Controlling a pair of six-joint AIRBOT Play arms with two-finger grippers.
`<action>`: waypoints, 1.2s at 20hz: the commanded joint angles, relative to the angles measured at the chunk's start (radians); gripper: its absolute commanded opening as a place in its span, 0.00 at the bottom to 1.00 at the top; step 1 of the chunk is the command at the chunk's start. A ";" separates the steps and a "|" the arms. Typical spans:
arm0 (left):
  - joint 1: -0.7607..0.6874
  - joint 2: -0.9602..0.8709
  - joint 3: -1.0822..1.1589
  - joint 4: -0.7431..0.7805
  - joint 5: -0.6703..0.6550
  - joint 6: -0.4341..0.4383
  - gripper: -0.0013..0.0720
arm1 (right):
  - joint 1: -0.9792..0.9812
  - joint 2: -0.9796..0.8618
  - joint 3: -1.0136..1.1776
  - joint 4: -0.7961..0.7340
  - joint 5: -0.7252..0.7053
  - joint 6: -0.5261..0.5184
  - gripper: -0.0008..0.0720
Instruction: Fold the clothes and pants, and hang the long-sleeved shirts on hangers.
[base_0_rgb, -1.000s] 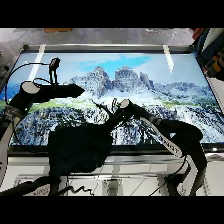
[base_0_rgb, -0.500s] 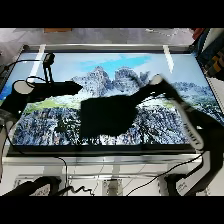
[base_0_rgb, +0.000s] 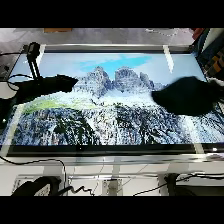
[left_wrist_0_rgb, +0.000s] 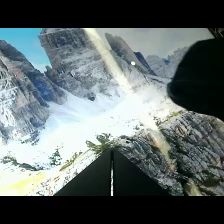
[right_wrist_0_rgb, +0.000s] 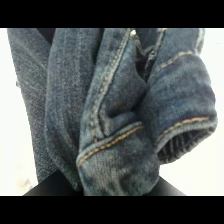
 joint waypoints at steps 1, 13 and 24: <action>0.000 0.014 0.001 0.000 0.001 0.000 0.04 | -0.222 0.079 0.001 -0.272 0.034 0.226 0.06; -0.001 0.014 0.001 0.000 0.008 0.000 0.04 | -0.364 0.083 -0.068 -0.404 0.060 0.319 0.96; -0.001 0.014 0.001 0.000 0.008 0.000 0.04 | -0.299 0.083 -0.068 -0.187 0.107 0.075 0.06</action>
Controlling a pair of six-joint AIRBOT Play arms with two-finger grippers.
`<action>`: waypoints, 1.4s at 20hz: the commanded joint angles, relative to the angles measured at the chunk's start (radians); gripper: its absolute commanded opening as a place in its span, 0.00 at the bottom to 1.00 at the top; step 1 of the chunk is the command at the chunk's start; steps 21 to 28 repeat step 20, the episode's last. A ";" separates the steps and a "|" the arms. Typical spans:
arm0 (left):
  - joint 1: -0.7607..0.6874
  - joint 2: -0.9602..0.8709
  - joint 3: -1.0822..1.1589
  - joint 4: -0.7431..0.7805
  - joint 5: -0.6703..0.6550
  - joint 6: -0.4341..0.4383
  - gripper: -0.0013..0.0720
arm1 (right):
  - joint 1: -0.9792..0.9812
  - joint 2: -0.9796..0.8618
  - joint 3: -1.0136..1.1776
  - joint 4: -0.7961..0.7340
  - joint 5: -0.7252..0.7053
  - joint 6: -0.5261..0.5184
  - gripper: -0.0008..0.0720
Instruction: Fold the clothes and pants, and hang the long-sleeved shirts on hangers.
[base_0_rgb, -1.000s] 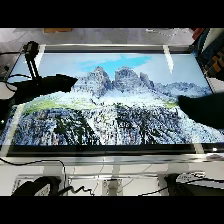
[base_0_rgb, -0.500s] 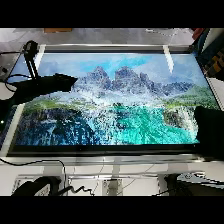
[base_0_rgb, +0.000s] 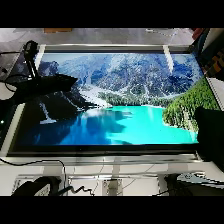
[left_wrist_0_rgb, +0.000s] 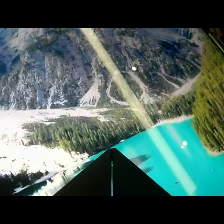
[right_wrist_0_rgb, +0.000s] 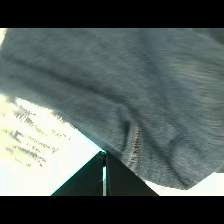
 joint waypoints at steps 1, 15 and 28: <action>-0.001 0.001 0.001 0.000 0.000 0.000 0.04 | 0.076 0.001 0.000 0.059 0.030 -0.093 0.06; -0.001 0.001 0.001 0.000 0.000 0.000 0.04 | 1.085 0.002 0.000 -0.293 -0.182 -0.270 0.06; -0.001 0.001 0.001 0.000 0.000 0.000 0.04 | 1.085 0.002 0.000 -0.378 -0.168 -0.201 0.06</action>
